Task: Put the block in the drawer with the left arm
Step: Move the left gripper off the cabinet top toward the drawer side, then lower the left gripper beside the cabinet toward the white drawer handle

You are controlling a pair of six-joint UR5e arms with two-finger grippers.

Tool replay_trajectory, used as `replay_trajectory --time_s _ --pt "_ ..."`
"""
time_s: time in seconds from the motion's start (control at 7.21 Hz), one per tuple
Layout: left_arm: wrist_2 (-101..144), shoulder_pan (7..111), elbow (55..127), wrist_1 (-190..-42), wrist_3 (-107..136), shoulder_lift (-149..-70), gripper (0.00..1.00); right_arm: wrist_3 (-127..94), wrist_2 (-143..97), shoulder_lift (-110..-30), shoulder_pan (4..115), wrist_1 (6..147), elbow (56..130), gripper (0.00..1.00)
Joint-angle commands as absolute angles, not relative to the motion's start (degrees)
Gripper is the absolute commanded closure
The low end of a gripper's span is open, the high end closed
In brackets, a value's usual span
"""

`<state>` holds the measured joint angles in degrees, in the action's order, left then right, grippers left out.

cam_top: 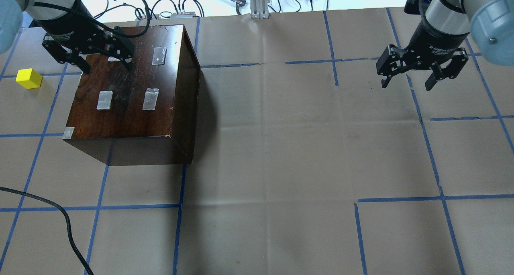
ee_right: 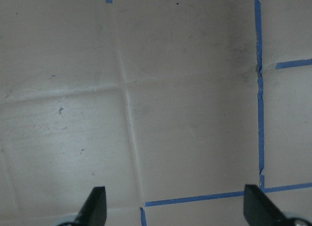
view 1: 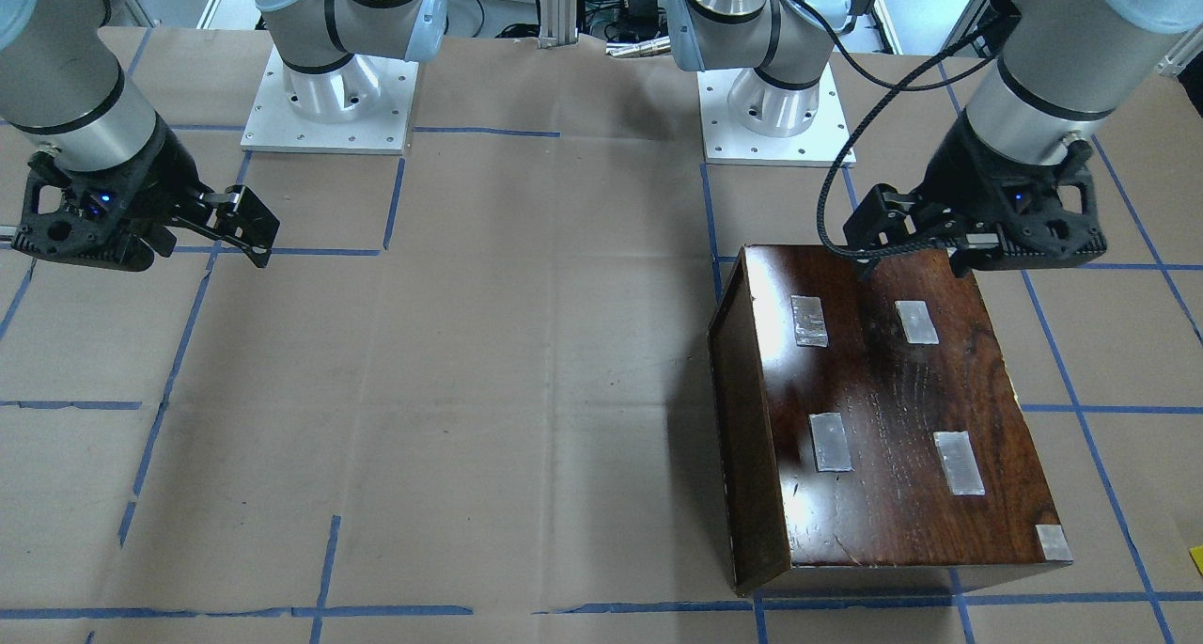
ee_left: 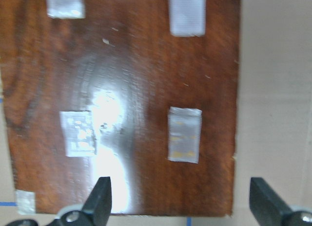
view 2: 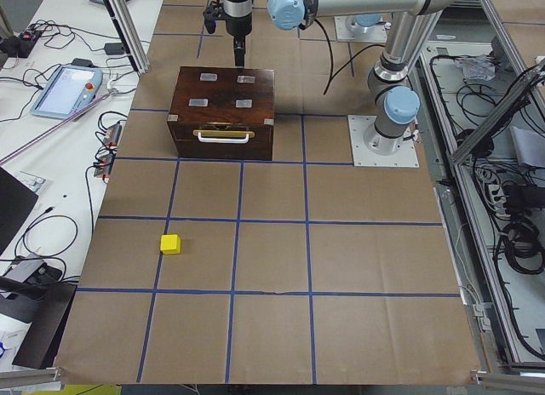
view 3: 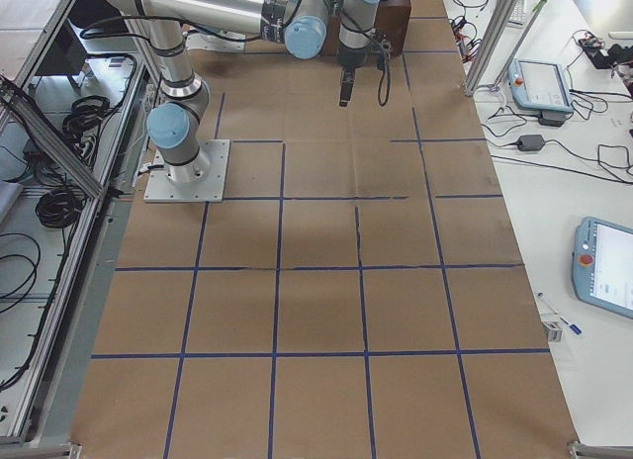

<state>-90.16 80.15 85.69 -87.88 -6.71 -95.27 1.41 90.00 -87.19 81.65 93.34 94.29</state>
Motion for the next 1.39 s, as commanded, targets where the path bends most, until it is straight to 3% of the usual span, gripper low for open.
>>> replay_trajectory --time_s 0.0,1.25 --pt "-90.1 74.7 85.3 -87.7 -10.6 -96.6 0.01 1.4 90.0 -87.2 81.7 93.3 94.2 0.0" --pt "-86.9 59.7 87.4 -85.3 -25.4 -97.6 0.01 1.4 90.0 -87.2 81.7 93.3 94.2 0.0"
